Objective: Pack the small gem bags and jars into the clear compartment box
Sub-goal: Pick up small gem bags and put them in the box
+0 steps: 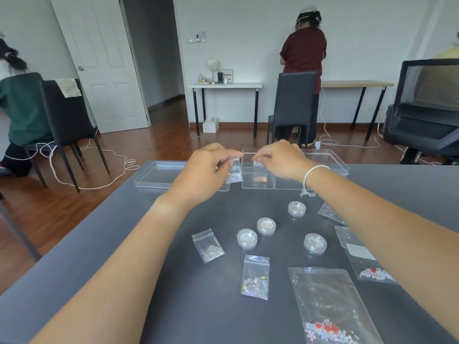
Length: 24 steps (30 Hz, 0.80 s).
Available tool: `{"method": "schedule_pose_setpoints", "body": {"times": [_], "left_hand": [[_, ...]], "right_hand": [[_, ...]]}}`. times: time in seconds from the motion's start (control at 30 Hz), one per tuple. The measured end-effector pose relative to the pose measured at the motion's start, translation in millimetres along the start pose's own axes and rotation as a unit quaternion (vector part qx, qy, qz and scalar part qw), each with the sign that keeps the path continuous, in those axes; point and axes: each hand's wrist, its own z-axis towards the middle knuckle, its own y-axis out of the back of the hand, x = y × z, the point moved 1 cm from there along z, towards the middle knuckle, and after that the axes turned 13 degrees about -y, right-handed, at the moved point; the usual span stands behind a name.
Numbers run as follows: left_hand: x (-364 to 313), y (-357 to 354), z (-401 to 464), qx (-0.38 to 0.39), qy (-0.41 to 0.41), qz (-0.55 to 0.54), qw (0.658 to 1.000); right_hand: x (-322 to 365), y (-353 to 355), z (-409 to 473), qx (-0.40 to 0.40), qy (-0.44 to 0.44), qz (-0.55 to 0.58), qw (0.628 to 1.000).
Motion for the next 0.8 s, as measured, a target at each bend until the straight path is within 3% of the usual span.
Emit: {"method": "schedule_pose_setpoints", "body": {"times": [0.3,0.67,0.8], "left_hand": [[2,-3,3,-0.058,0.011,-0.028,0.998],[5,-19,33,-0.042,0.007,-0.006,0.999],[14,-26,49,-0.025,0.051,-0.019,0.998]], "right_hand": [[-13,8,-19,-0.125,0.024,0.089,0.988],[-34,15,-63,-0.128,0.053,0.182,0.973],[-38,16,-67,-0.135,0.05,0.175,0.974]]}}
